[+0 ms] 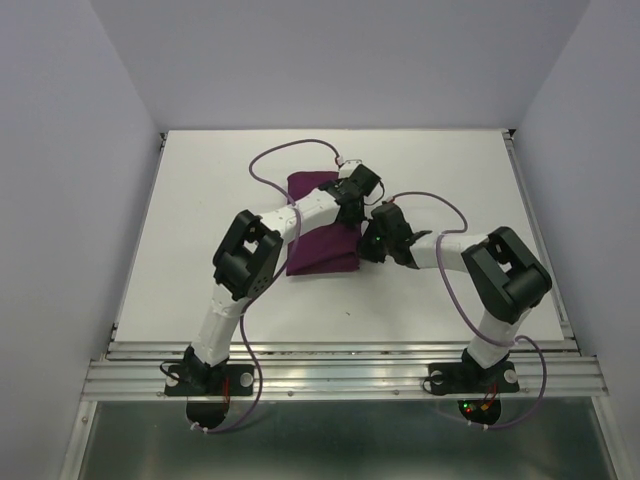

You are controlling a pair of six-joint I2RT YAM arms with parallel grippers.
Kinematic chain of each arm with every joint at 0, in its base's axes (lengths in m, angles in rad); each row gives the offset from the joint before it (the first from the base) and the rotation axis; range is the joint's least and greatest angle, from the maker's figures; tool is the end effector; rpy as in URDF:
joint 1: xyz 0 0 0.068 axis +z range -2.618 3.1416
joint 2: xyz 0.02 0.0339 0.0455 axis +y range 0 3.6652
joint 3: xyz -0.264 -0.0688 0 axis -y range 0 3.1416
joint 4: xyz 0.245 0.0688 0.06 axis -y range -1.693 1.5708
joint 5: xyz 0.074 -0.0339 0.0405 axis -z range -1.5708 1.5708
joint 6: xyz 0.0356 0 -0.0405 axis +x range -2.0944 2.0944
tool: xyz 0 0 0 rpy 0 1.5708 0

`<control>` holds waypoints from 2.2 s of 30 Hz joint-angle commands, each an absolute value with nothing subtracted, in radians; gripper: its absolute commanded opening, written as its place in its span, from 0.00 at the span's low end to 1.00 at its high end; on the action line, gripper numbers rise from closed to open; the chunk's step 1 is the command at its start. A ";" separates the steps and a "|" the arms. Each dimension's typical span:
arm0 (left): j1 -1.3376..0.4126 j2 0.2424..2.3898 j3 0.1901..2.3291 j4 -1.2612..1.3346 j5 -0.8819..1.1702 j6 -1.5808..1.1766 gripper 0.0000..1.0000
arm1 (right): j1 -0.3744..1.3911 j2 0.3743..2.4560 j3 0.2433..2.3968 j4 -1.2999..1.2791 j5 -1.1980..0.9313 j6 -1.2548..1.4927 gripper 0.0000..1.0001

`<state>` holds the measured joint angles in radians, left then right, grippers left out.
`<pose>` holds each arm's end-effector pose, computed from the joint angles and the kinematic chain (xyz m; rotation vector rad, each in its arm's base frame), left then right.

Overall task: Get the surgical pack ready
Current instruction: Pack the surgical kit at the center of the board, then reset both arms

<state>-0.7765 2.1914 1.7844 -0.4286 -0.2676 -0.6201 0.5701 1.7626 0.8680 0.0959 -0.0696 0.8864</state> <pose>0.3597 -0.3401 0.2060 0.0633 2.3948 -0.3457 0.2907 0.1893 0.1407 0.3600 2.4829 0.7438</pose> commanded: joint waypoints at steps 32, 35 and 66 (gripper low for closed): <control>-0.844 2.145 1.888 -0.472 -0.287 -0.612 0.98 | 0.584 1.106 0.629 -0.388 0.515 0.870 0.42; -0.857 2.122 1.927 -0.502 -0.296 -0.595 0.99 | 0.584 1.088 0.679 -0.442 0.561 0.839 0.55; -0.552 1.068 1.253 -0.549 -0.623 -0.491 0.99 | 0.225 1.118 0.989 -0.515 0.614 0.597 1.00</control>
